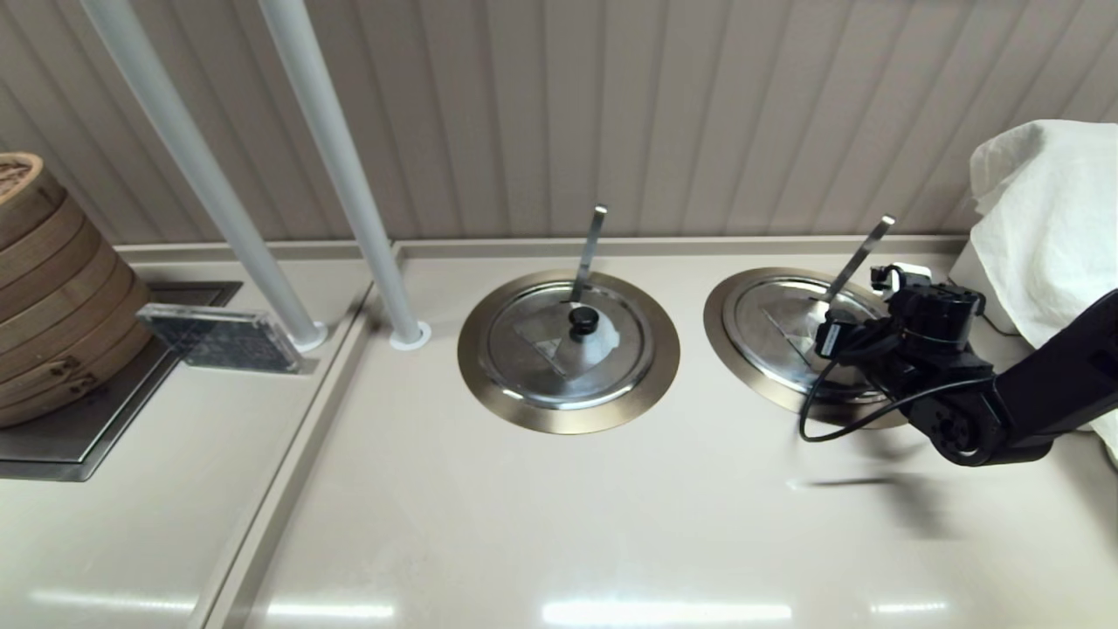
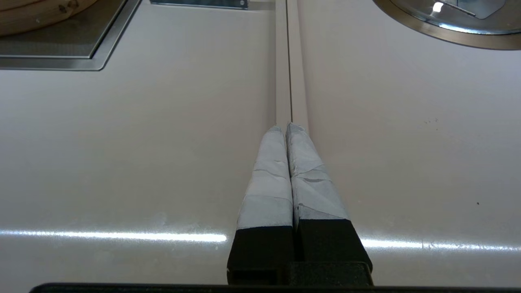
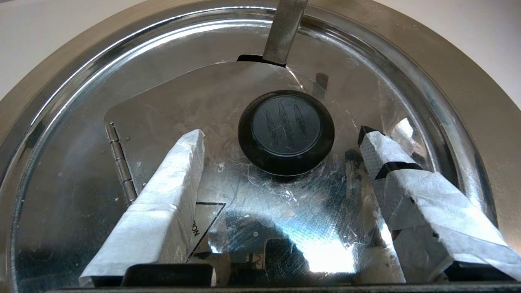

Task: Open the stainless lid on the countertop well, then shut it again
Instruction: Open the lid

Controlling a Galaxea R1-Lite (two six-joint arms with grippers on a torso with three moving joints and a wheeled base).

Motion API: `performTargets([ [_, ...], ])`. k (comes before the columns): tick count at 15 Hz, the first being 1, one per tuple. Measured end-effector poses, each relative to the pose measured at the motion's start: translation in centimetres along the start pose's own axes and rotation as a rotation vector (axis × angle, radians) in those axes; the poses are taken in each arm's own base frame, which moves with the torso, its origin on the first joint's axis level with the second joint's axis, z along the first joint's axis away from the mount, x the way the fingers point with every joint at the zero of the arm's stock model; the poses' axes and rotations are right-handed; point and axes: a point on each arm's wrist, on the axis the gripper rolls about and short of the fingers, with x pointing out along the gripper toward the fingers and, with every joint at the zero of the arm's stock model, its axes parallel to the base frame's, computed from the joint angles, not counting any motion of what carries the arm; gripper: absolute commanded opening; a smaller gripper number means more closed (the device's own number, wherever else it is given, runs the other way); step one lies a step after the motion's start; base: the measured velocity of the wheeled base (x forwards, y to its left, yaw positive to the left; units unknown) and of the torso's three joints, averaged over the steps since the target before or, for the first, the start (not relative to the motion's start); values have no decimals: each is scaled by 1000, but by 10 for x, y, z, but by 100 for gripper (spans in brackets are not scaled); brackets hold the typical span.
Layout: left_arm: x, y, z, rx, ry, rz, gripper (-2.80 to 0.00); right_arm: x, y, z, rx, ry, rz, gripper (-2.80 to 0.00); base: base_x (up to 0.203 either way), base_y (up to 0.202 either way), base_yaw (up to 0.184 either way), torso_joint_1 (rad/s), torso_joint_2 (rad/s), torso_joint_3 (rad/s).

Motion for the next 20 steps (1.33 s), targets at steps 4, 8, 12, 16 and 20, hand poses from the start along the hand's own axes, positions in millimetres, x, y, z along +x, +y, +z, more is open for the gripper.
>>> performTargets([
  [4, 0, 0, 0, 0, 0, 0, -280, 3, 1, 0, 18, -3, 1, 0, 0, 0, 0, 0, 0, 0],
  [8, 0, 0, 0, 0, 0, 0, -280, 4, 1, 2, 40, -10, 2, 0, 0, 0, 0, 0, 0, 0],
  [12, 0, 0, 0, 0, 0, 0, -280, 5, 2, 3, 62, -12, 4, 0, 0, 0, 0, 0, 0, 0],
  [16, 0, 0, 0, 0, 0, 0, -280, 5, 3, 4, 68, -13, 6, 0, 0, 0, 0, 0, 0, 0],
  [20, 0, 0, 0, 0, 0, 0, -280, 3, 7, 0, 83, 9, 33, 0, 0, 0, 0, 0, 0, 0],
])
